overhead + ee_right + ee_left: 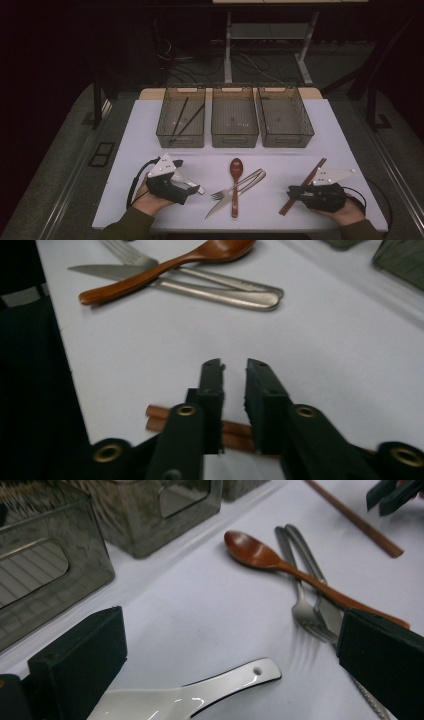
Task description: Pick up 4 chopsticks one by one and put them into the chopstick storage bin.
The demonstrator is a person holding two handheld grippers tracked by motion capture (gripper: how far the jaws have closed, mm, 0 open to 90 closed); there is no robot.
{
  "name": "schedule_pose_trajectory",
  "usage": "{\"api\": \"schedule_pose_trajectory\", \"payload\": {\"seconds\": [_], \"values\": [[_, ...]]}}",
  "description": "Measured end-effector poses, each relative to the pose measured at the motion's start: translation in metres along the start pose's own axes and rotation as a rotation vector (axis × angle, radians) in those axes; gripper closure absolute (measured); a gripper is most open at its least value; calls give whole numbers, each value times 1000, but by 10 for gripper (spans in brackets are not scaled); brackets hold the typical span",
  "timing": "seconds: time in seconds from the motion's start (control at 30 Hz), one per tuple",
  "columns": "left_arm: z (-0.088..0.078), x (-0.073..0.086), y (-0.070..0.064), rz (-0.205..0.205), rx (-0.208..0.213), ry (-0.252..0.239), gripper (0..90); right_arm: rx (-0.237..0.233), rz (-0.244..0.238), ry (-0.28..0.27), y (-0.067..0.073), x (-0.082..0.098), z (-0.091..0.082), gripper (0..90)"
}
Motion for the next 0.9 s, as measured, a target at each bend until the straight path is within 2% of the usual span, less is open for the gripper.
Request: {"api": "schedule_pose_trajectory", "payload": {"seconds": [0.1,0.23,0.33,0.43,0.63,0.7,0.9], "values": [[-2,4,-1,-15,18,-11,0,-39,-11,20,5,4,-2,888],[1,7,1,-10,17,8,0,-89,-27,58,14,9,-2,897],[2,8,1,13,20,25,0,-110,-49,79,19,10,1,897],[2,9,0,21,20,30,0,-114,-67,94,22,12,4,896],[2,8,-1,17,22,22,0,-123,-69,127,24,16,4,896],[3,9,0,28,21,30,0,-131,-76,140,25,17,7,897],[4,9,-2,24,28,39,0,-145,-75,158,26,18,10,896]]}}
Point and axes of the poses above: each handheld gripper's, and its own axes: z roughly forward along the jaws, x roughly out of its underside, y roughly to its left, the point moved 7 cm from there along z, roughly forward along the jaws, and after that the axes turned 3 degrees about -y, right-handed, at the moved point
